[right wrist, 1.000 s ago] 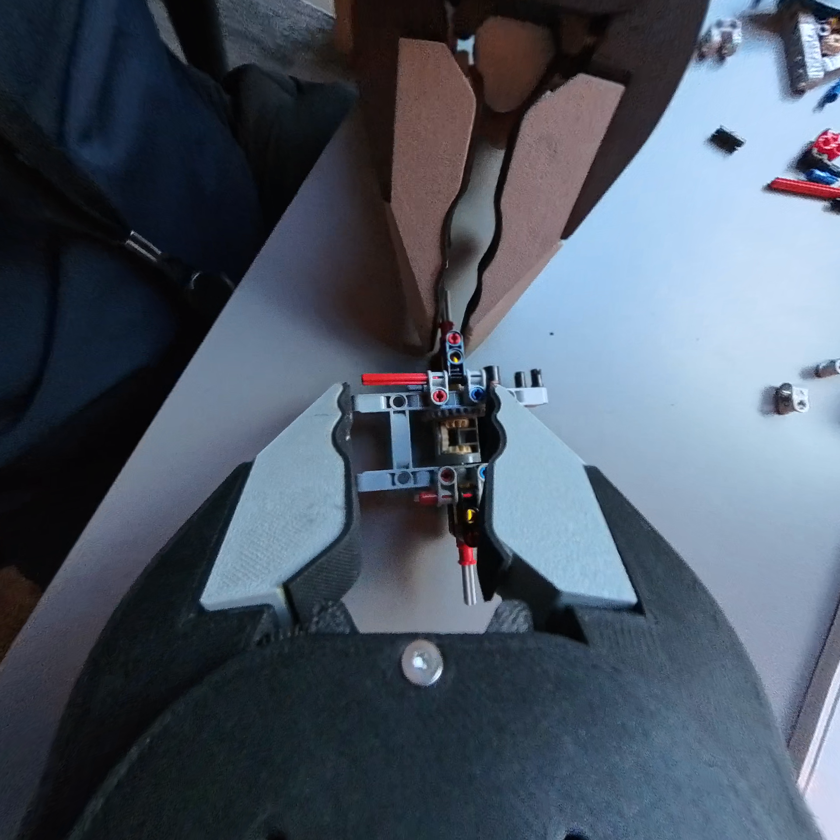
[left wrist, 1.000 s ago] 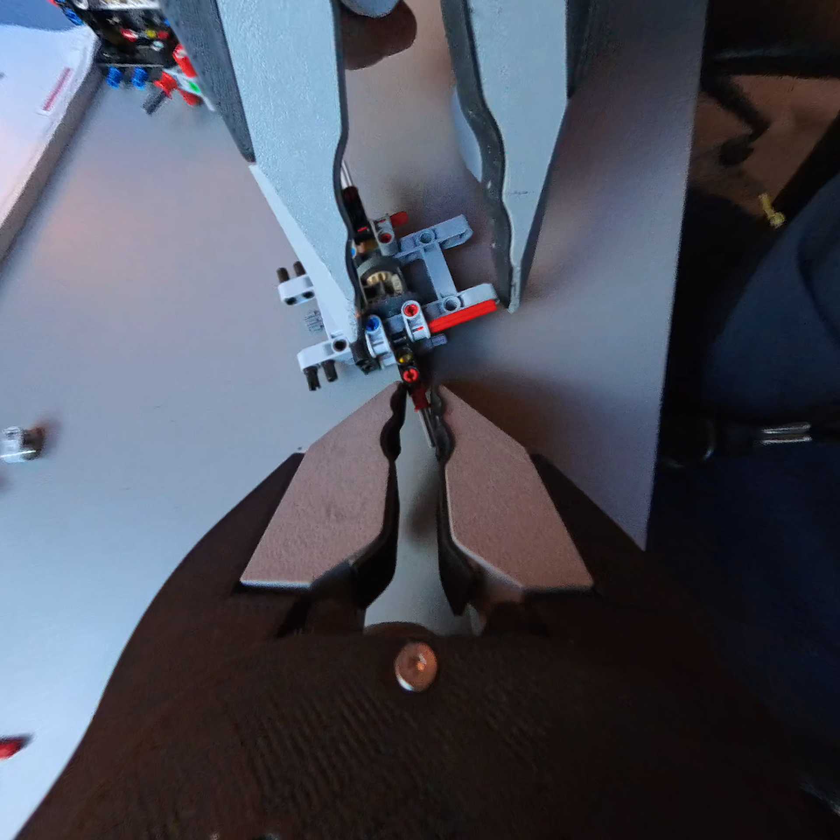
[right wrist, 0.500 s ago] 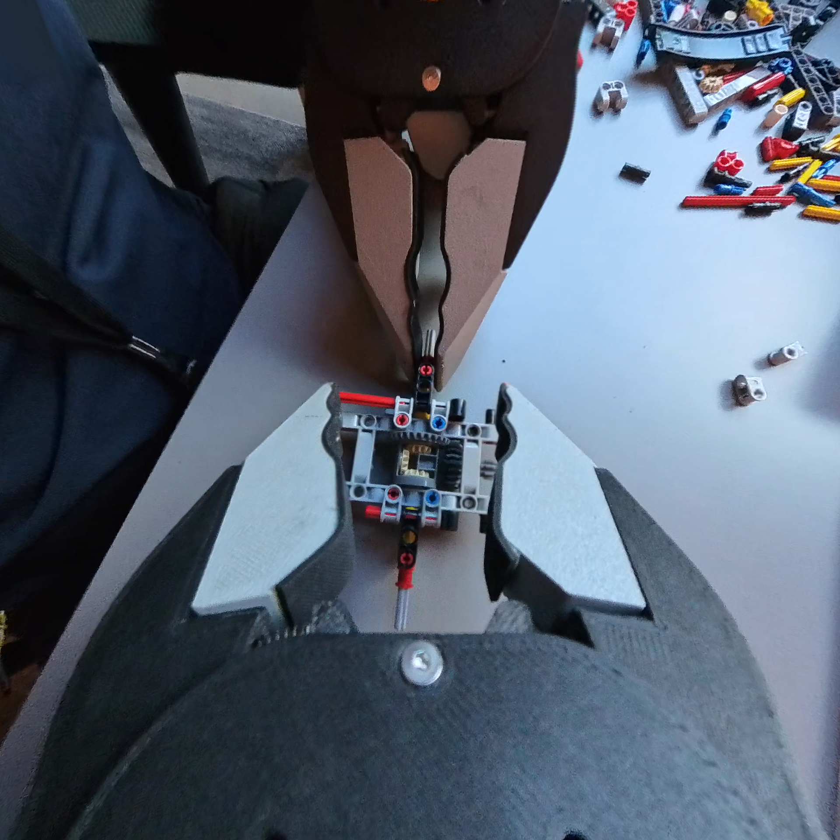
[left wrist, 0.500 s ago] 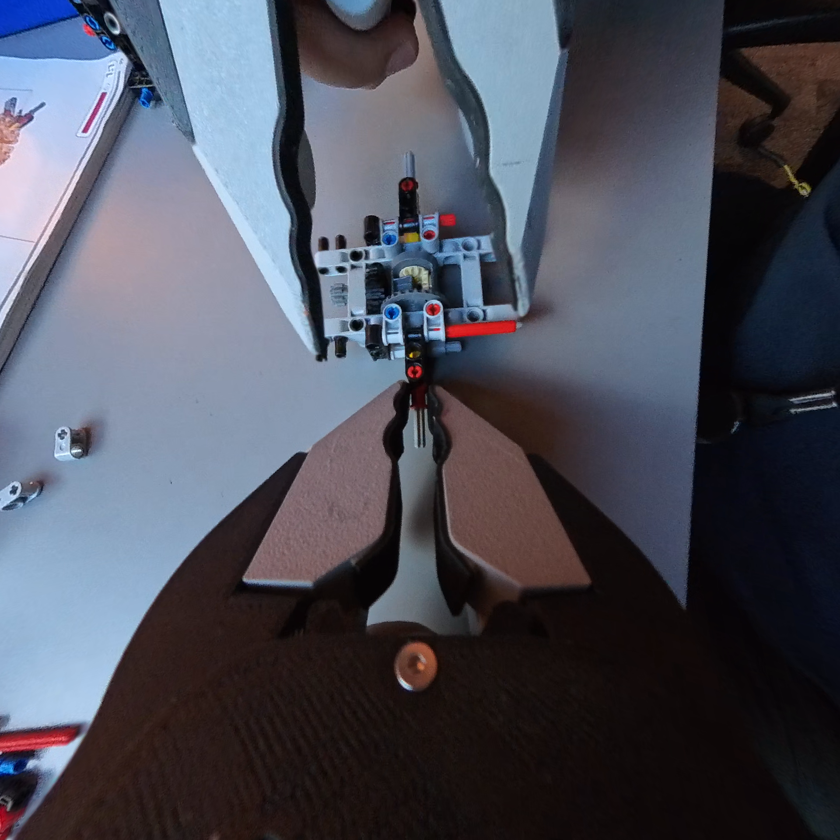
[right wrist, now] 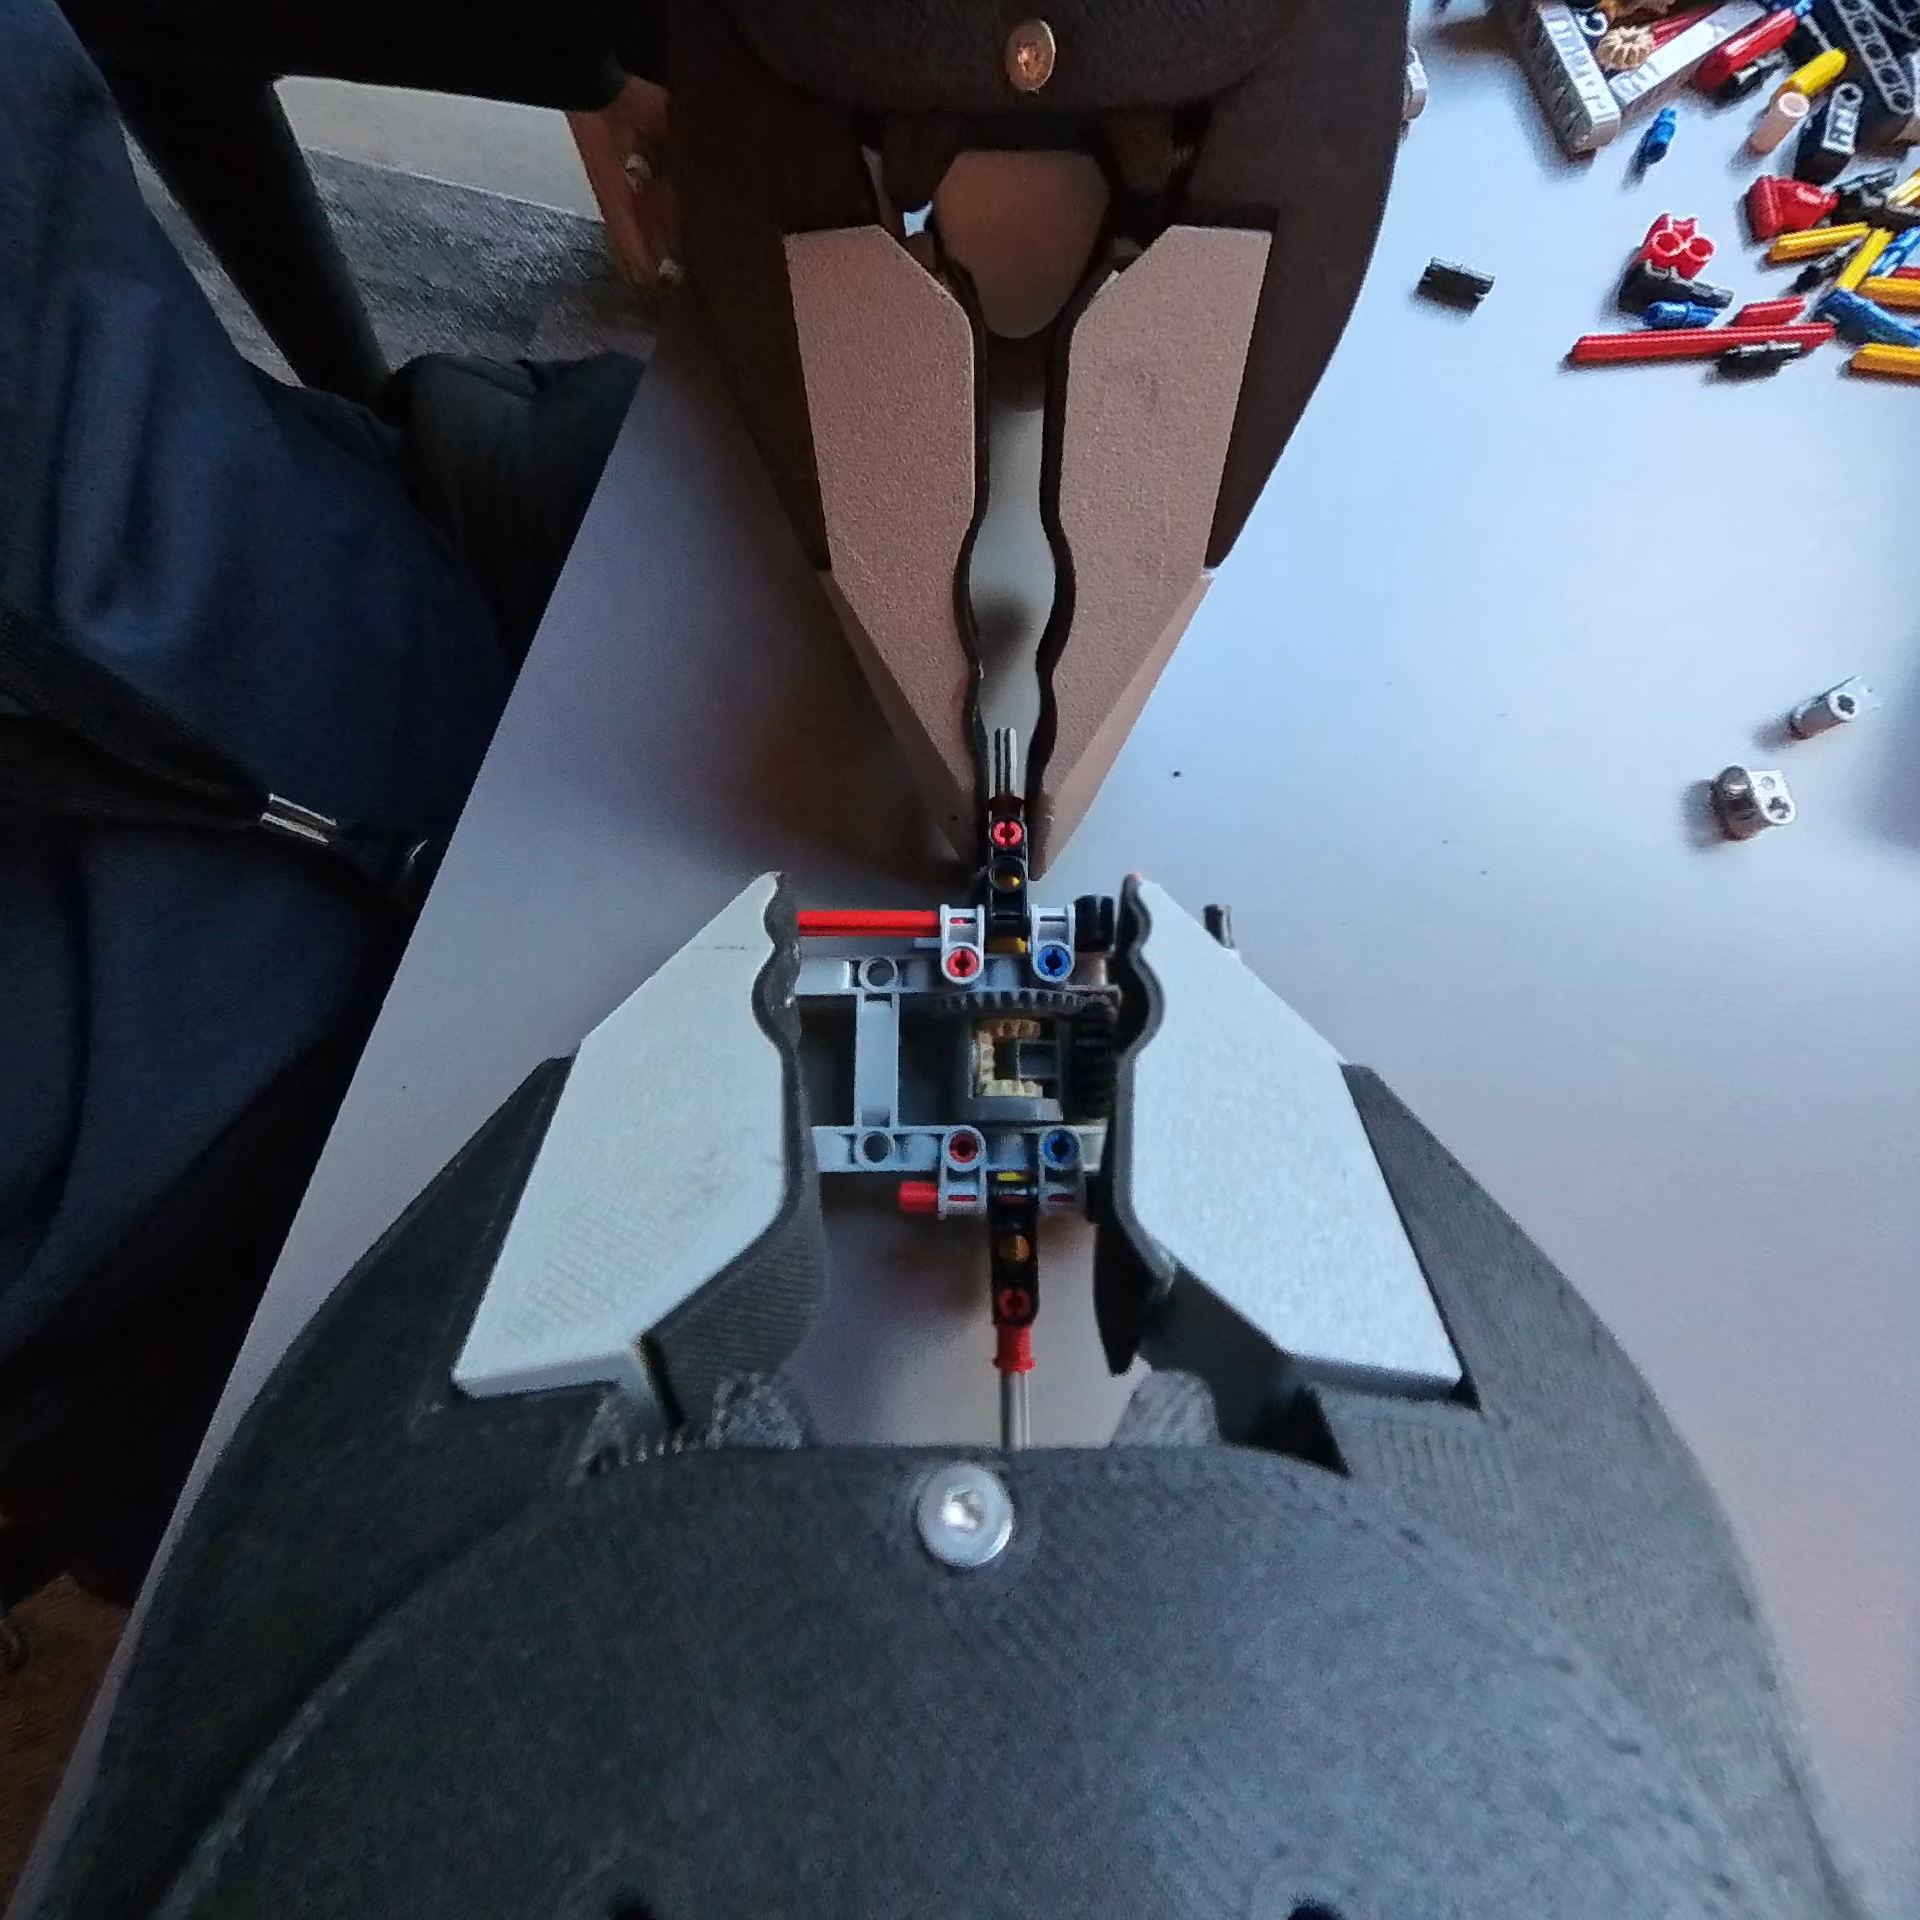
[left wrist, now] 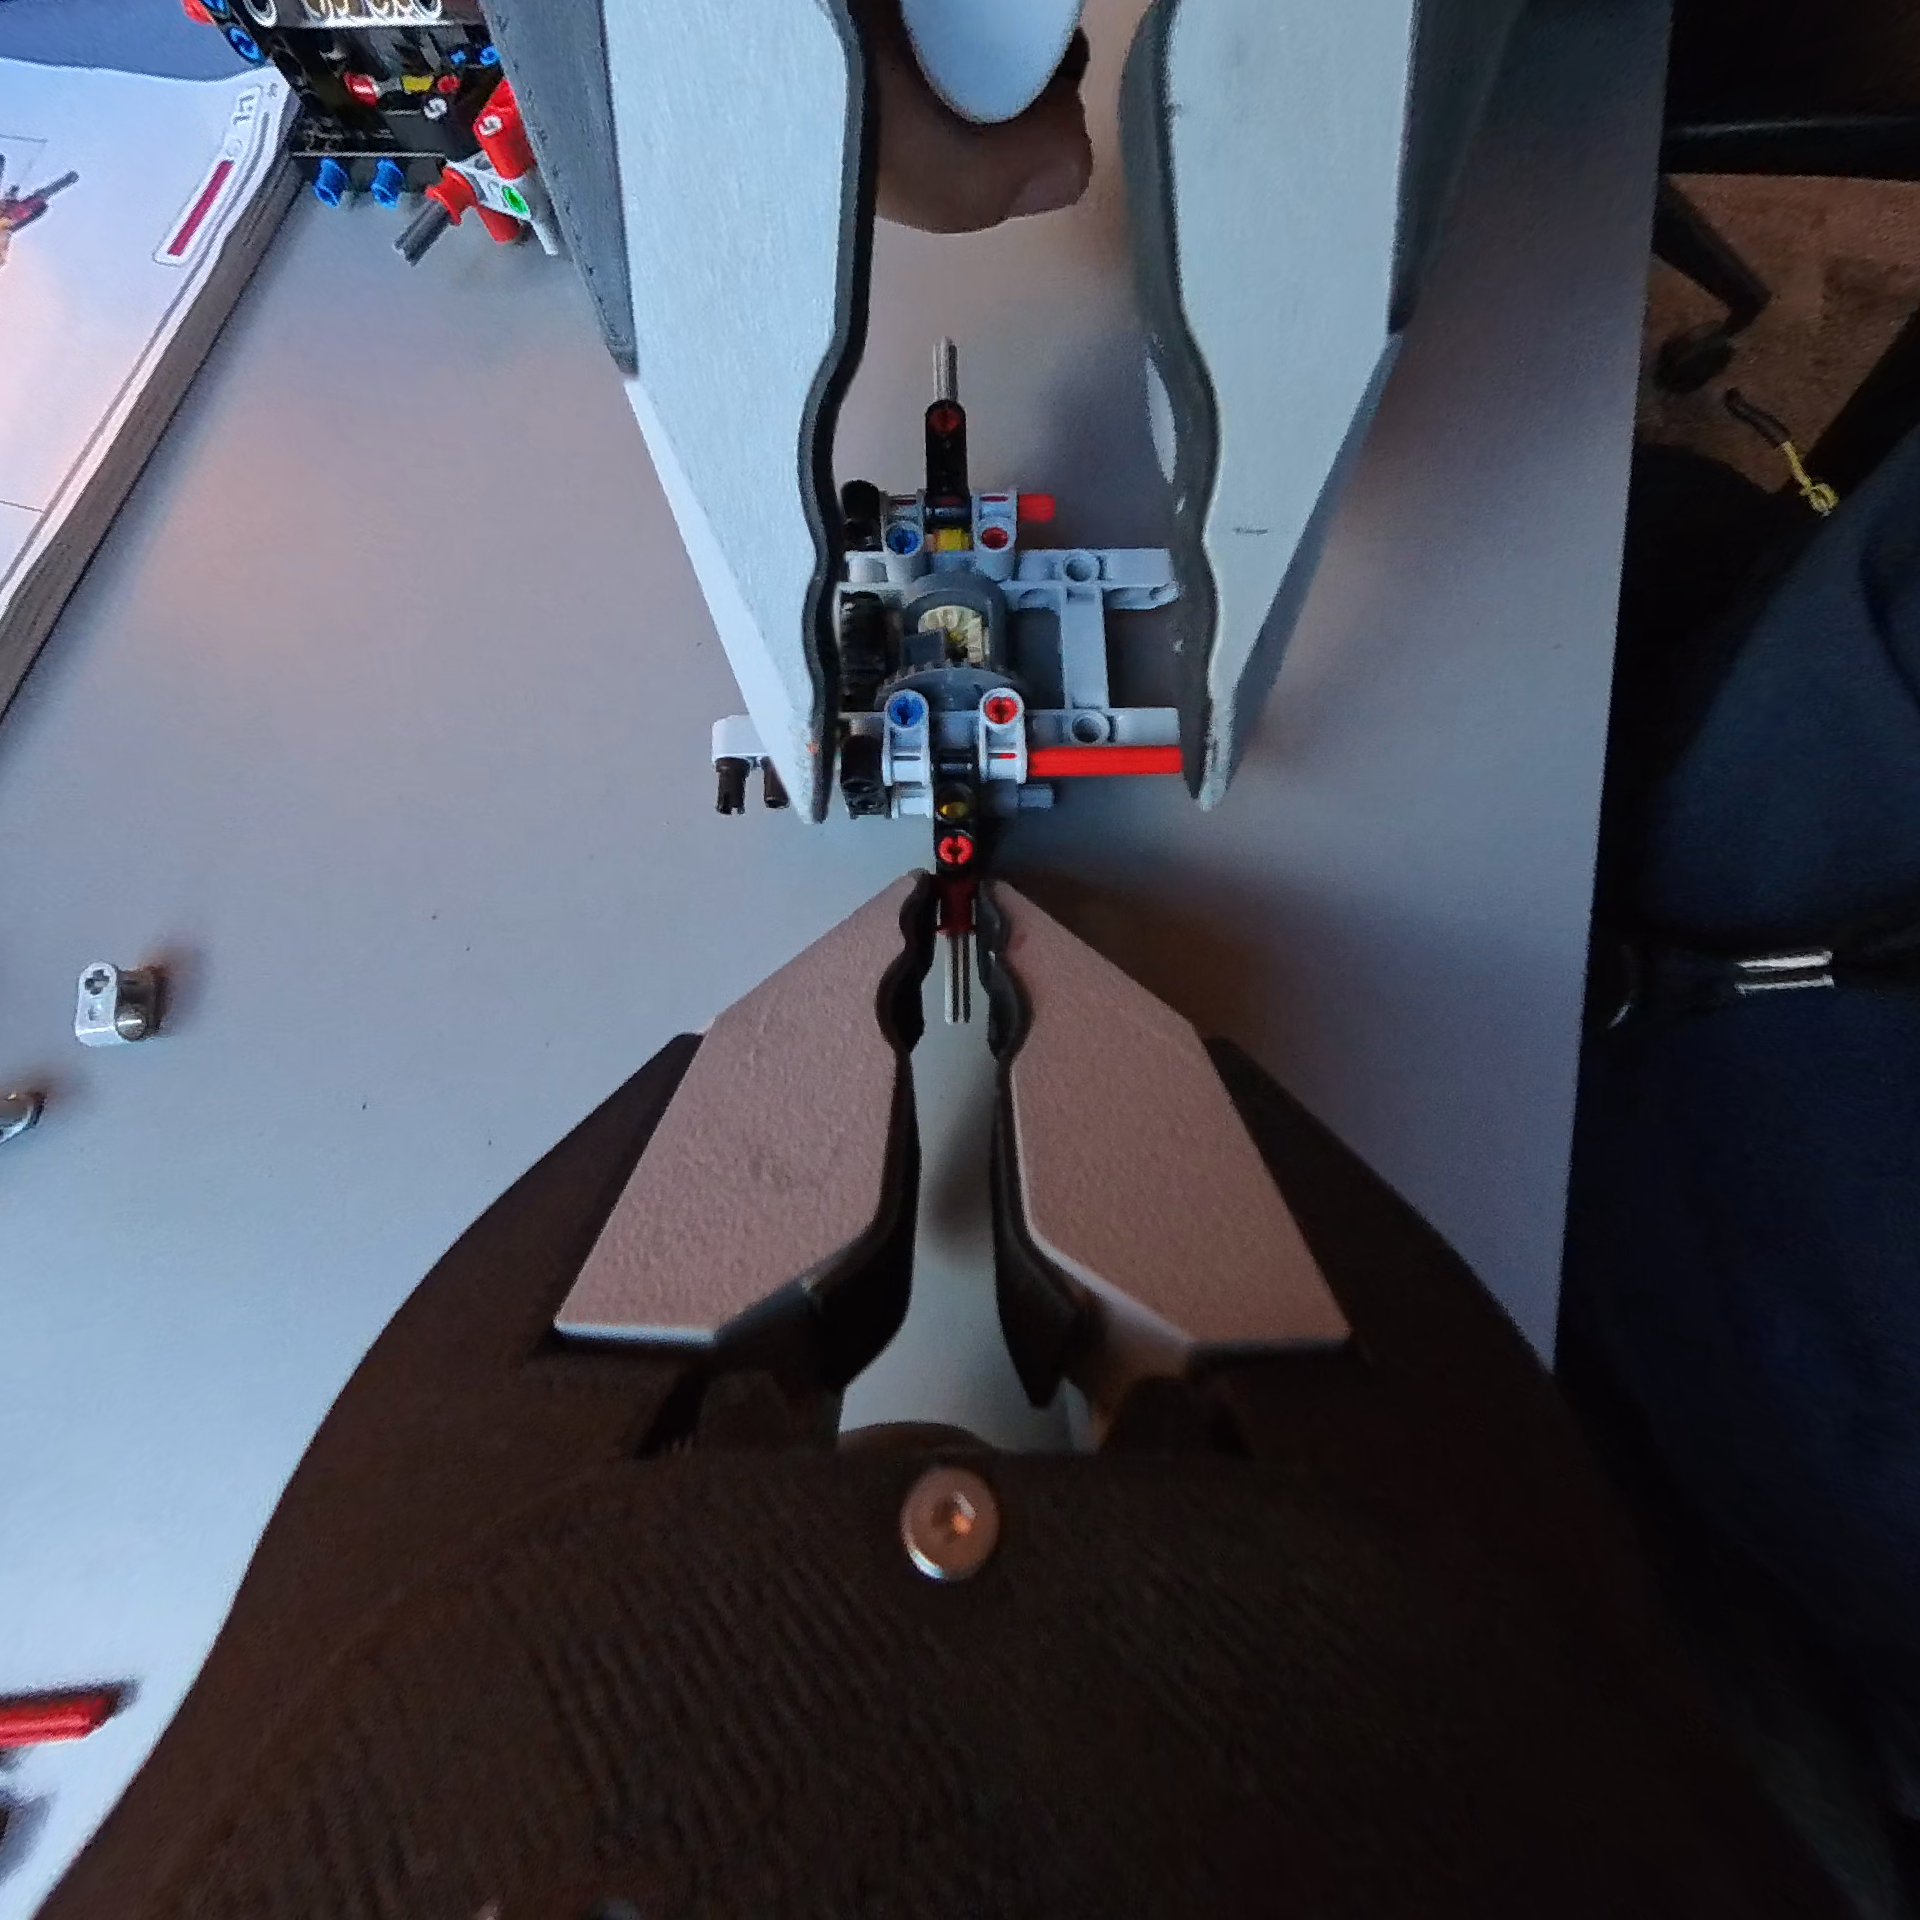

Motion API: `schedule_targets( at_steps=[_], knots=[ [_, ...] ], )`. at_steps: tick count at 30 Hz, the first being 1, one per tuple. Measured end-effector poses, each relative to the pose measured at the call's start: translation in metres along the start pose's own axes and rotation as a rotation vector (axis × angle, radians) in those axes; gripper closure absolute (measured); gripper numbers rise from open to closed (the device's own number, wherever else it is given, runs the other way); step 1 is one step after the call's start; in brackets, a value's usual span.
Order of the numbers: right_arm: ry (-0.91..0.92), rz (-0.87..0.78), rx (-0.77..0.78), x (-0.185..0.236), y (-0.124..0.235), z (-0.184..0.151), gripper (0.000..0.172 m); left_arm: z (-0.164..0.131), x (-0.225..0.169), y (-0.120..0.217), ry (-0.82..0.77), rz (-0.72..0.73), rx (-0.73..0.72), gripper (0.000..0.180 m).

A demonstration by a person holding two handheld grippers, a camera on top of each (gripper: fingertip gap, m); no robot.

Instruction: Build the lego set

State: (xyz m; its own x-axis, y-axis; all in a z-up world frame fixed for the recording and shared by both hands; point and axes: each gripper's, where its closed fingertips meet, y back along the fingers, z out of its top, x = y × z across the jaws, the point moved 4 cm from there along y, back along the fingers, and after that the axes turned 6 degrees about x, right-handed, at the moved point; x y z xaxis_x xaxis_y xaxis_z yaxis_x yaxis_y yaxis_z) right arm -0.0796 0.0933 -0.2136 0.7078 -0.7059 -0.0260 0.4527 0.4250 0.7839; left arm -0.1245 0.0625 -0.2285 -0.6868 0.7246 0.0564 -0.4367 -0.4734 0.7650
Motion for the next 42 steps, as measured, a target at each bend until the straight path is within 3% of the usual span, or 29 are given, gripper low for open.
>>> schedule_targets(
  at_steps=[27,28,42],
  knots=[
    [-0.043,0.023,-0.049,-0.0035,-0.0018,-0.0055,0.112,-0.0005,-0.0009,0.0003,0.031,-0.002,0.003,0.175],
    [-0.052,-0.002,-0.057,-0.0066,-0.0003,-0.0054,0.136,-0.0005,-0.0028,0.0005,0.029,-0.022,0.003,0.176],
    [-0.039,-0.018,-0.080,-0.0048,-0.0049,-0.0094,0.133,0.0004,-0.0034,-0.0008,0.026,0.007,0.000,0.176]
  ],
)
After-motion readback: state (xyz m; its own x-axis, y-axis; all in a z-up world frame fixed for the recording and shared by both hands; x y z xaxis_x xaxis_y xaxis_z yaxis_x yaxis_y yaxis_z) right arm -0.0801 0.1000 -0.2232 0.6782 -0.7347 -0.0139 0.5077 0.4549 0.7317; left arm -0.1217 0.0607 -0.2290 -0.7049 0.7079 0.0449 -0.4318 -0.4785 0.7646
